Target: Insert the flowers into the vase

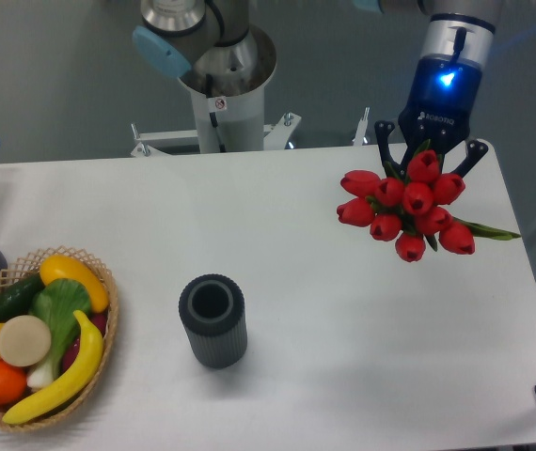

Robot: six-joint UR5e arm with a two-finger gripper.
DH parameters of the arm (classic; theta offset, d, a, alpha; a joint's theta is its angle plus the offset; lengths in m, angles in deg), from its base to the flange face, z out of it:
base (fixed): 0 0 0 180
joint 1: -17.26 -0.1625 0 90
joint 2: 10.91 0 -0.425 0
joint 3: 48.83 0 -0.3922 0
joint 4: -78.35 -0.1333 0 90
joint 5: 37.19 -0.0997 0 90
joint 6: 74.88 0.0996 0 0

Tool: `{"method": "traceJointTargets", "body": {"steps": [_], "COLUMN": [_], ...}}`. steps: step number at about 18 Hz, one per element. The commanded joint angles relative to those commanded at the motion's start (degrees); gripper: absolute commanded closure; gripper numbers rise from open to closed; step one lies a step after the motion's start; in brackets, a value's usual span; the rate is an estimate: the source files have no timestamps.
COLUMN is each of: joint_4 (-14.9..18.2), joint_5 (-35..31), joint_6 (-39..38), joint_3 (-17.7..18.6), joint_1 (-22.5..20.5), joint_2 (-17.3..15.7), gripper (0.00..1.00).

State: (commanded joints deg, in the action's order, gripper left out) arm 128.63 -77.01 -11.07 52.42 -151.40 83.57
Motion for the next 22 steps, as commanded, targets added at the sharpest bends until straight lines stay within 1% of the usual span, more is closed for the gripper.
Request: {"method": "traceJointTargets", "body": {"steps": [5, 8, 10, 14, 15, 16, 17, 18, 20, 22], "joint_4": [-0.26, -0.44, -0.44, -0.61, -0.62, -0.62, -0.62, -0.62, -0.62, -0.62], "joint_5": [3.86, 11.4, 14.58, 16.43, 18.87, 22.64, 26.16, 28.72, 31.37, 32.69], "joint_6": [-1.23, -1.05, -0.97, -0.53, -0.44, 0.0, 1.04, 2.53, 4.21, 5.62], "joint_3": [-0.26, -0.44, -0.53, -0.61, -0.62, -0.53, -0.44, -0.35, -0.35, -0.09], "joint_1": [0.35, 0.44, 0.61, 4.65, 5.36, 5.8, 6.41, 6.68, 8.08, 9.49], "joint_2": [0.09, 0.17, 0.09, 0.35, 0.61, 1.22, 2.62, 3.33, 3.86, 4.31], "gripper": [0.63, 0.63, 0.63, 0.63, 0.63, 0.63, 0.63, 0.63, 0.63, 0.63]}}
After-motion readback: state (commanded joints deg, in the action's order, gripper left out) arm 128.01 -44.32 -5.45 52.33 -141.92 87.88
